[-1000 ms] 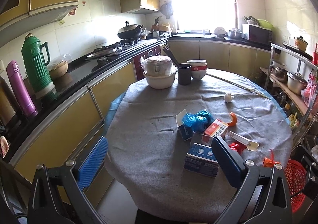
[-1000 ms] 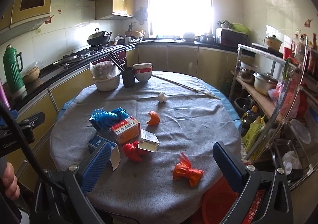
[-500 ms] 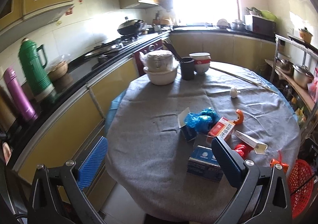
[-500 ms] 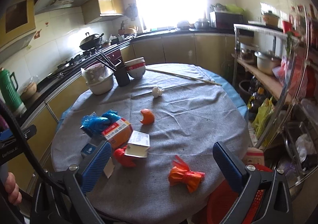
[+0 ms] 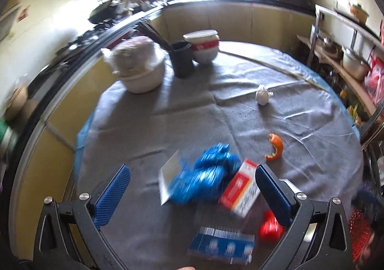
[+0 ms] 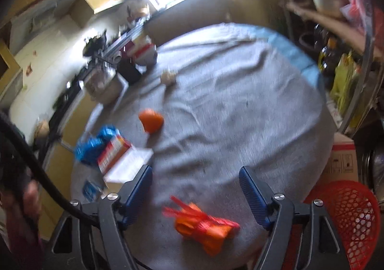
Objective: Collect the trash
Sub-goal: 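Grasp the white tissue with the left tool while the right tool grasps the orange-red bag, then carry both items to the red basket and open both tools over it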
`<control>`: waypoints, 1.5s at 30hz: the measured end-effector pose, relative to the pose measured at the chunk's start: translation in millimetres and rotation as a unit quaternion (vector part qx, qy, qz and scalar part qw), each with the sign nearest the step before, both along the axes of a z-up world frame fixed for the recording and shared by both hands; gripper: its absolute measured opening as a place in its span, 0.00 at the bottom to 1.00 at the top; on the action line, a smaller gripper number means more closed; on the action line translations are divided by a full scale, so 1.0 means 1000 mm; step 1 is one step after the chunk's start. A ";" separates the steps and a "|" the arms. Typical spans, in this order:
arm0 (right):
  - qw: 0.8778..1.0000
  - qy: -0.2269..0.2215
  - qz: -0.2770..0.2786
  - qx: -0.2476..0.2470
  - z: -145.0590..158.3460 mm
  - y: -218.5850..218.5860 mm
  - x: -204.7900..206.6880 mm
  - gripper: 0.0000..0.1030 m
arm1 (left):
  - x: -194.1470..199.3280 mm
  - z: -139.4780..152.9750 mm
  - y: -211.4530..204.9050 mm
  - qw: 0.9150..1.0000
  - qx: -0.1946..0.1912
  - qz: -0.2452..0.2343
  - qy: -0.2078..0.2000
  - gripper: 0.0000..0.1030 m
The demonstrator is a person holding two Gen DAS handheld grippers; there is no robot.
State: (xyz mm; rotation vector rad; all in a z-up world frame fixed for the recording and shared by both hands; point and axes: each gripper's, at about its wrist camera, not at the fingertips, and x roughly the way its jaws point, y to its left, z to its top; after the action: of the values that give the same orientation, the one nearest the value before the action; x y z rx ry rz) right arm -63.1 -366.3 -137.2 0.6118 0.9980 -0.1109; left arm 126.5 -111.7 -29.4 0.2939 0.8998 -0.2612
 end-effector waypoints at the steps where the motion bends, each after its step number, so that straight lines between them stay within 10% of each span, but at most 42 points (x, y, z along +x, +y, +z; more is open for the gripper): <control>1: 1.000 0.015 0.014 0.007 -0.005 0.001 -0.002 0.76 | 0.013 -0.005 -0.010 1.000 0.003 -0.009 0.014 1.00; 17: 0.986 0.032 0.146 -0.074 -0.044 0.046 -0.019 0.57 | 0.182 -0.062 -0.174 0.989 -0.012 -0.016 0.143 1.00; 27: 0.989 0.017 0.137 -0.042 -0.042 0.041 -0.019 0.47 | 0.205 -0.119 -0.188 0.976 -0.019 0.000 0.215 0.50; 30: 0.990 0.016 0.136 -0.033 -0.041 0.043 -0.018 0.40 | 0.200 -0.115 -0.185 0.975 -0.038 -0.010 0.218 0.25; 45: 0.996 -0.018 0.087 -0.029 -0.015 0.043 -0.040 0.23 | 0.087 -0.003 -0.110 0.993 -0.012 -0.078 0.087 0.24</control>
State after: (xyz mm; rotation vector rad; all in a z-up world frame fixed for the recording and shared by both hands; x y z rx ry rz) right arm -102.6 -322.8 -152.2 0.4704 1.0055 0.0262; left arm 213.7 -221.3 -32.8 0.3234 1.0466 -0.4471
